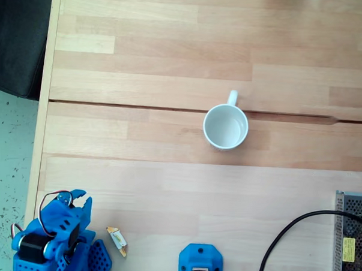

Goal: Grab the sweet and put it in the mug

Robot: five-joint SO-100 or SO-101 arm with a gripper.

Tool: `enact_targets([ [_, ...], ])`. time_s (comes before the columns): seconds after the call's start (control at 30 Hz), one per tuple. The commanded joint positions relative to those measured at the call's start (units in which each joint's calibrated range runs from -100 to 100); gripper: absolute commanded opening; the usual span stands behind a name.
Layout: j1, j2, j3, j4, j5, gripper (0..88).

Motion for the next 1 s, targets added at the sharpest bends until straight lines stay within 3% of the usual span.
enact_targets([
  [0.0, 0.5, -0.4, -4.7, 2.3, -0.4, 5.8],
  [0.27, 1.8, -0.2, -8.3, 4.8, -0.7, 5.8],
  [0.6, 26.9, 10.7, -8.5, 3.8, 0.0, 5.8],
  [0.7, 30.3, 15.8, -8.5, 3.7, 0.5, 5.8],
  [0.97, 31.2, 21.7, -6.6, 3.8, 9.0, 5.8],
])
